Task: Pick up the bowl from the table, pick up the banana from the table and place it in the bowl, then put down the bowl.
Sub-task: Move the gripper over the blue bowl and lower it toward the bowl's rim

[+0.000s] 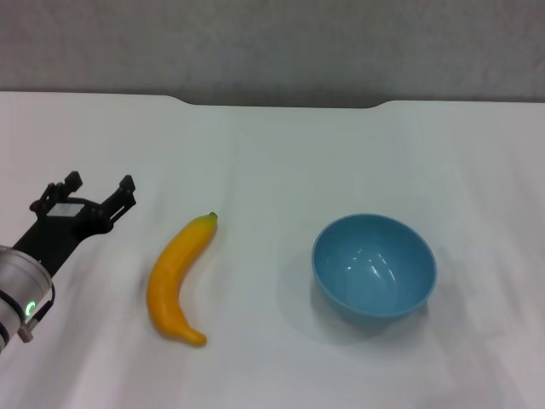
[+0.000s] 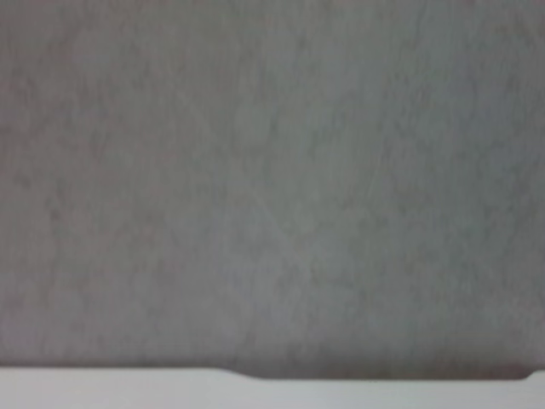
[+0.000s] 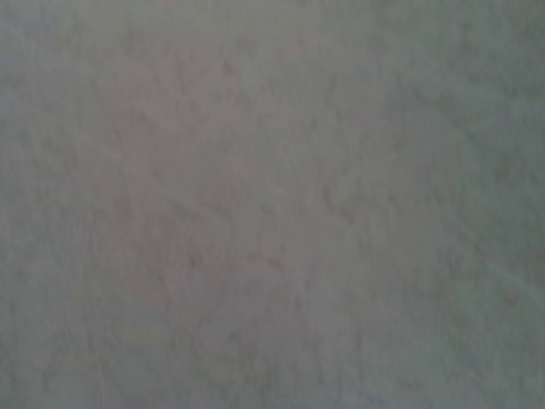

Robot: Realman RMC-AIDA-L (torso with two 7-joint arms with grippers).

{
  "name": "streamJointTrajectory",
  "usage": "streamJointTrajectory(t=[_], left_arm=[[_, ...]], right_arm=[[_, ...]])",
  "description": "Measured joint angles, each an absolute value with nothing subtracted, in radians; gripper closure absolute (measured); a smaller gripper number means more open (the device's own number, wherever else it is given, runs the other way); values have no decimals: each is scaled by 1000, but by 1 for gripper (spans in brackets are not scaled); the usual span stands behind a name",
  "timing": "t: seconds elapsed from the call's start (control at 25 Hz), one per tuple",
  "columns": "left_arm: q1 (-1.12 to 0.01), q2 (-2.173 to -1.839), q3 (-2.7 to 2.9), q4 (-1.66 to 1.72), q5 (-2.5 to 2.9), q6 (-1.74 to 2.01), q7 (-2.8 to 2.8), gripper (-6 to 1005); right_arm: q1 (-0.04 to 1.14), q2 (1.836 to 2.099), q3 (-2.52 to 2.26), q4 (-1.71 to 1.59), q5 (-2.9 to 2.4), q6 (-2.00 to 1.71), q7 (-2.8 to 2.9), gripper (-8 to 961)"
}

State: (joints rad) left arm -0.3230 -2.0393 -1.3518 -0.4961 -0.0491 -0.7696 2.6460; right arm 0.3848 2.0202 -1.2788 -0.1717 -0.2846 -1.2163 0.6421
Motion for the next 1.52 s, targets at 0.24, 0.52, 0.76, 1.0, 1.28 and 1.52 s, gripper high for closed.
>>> streamJointTrajectory(t=[0.24, 0.52, 0.76, 1.0, 1.28, 1.52], left_arm=[[-351, -2041, -1353, -434, -56, -760, 2628, 93], [-351, -2042, -1357, -399, -58, -759, 2633, 92], [-349, -2041, -1354, -399, -58, -759, 2615, 93], [-338, -2033, -1347, -479, -30, -743, 2551, 93], [-330, -2029, -1348, -554, 62, -644, 2521, 92], [-330, -2031, -1347, -557, 77, -628, 2521, 92]], right_arm=[[420, 2023, -1270, -117, -272, -1168, 635, 53], [430, 2023, -1294, -98, -278, -1105, 620, 62], [432, 2023, -1316, -98, -293, -1089, 638, 71], [433, 2008, -1340, -175, -419, -1067, 802, 79], [359, 2003, -1343, -545, -811, -855, 1199, 88], [310, 2001, -1318, -752, -1053, -784, 1545, 96]])
